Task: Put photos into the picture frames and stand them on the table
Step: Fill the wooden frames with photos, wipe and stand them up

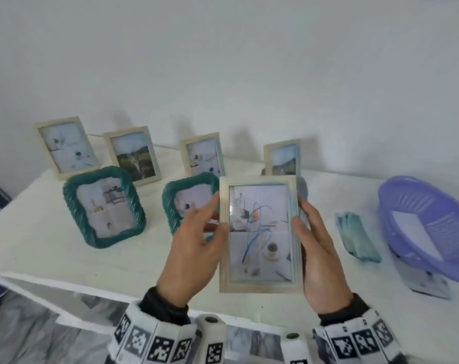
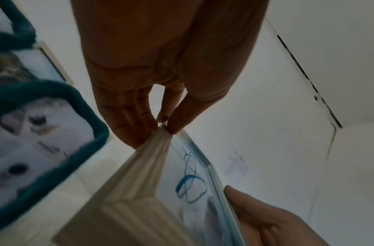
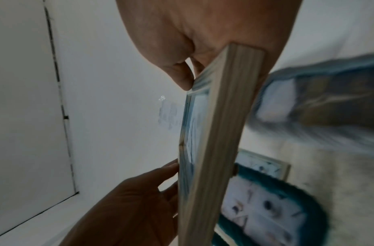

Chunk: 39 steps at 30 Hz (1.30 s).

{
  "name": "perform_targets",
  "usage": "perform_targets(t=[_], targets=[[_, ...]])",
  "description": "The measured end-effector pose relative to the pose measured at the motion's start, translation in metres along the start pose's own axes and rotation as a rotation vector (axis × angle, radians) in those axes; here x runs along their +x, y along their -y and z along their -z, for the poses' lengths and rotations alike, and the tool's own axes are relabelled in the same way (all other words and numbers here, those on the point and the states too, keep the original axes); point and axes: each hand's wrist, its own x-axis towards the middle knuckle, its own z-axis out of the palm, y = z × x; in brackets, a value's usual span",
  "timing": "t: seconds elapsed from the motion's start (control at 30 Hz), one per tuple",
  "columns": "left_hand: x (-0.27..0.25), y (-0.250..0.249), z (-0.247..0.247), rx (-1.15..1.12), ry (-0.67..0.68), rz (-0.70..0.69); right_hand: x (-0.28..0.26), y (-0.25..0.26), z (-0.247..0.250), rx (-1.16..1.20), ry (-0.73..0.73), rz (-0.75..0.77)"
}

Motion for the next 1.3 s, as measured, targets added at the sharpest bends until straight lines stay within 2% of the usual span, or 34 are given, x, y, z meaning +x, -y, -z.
perform_targets(t=[0.13, 0.23, 0.33, 0.43, 0.63, 0.77, 0.83, 0.9, 1.0, 1.07, 1.2, 1.3], targets=[[-0.025, -0.026, -0.074, 0.095, 0.068, 0.007, -0.036, 0.004, 0.061, 0.112, -0.179, -0.163], [-0.044, -0.042, -0.124, 0.036, 0.162, 0.055, -0.053, 0.008, 0.094, 0.293, -0.175, -0.294], [-0.054, -0.046, -0.163, -0.099, 0.234, 0.097, -0.064, 0.016, 0.117, 0.325, -0.117, -0.323], [-0.060, -0.053, -0.187, -0.167, 0.297, 0.140, -0.069, 0.015, 0.134, 0.395, -0.142, -0.366], [-0.060, -0.052, -0.207, -0.235, 0.316, 0.150, -0.066, 0.015, 0.159, 0.383, -0.153, -0.429], [-0.059, -0.049, -0.212, -0.408, 0.338, 0.158, -0.062, 0.022, 0.170, 0.339, -0.161, -0.429], [-0.060, -0.046, -0.212, -0.468, 0.336, 0.140, -0.060, 0.025, 0.176, 0.259, -0.181, -0.398], [-0.059, -0.035, -0.210, -0.485, 0.255, 0.139, -0.058, 0.024, 0.184, 0.152, -0.217, -0.357], [-0.057, -0.019, -0.205, -0.550, 0.081, 0.226, -0.057, 0.014, 0.195, -0.083, -0.248, -0.329], [-0.056, -0.007, -0.204, -0.552, 0.024, 0.290, -0.059, 0.002, 0.202, -0.286, -0.241, -0.295], [-0.055, 0.027, -0.213, -0.350, 0.017, 0.373, -0.065, -0.029, 0.211, -0.704, -0.157, -0.194], [-0.056, 0.050, -0.223, -0.144, 0.011, 0.373, -0.068, -0.048, 0.217, -0.917, -0.103, -0.144]])
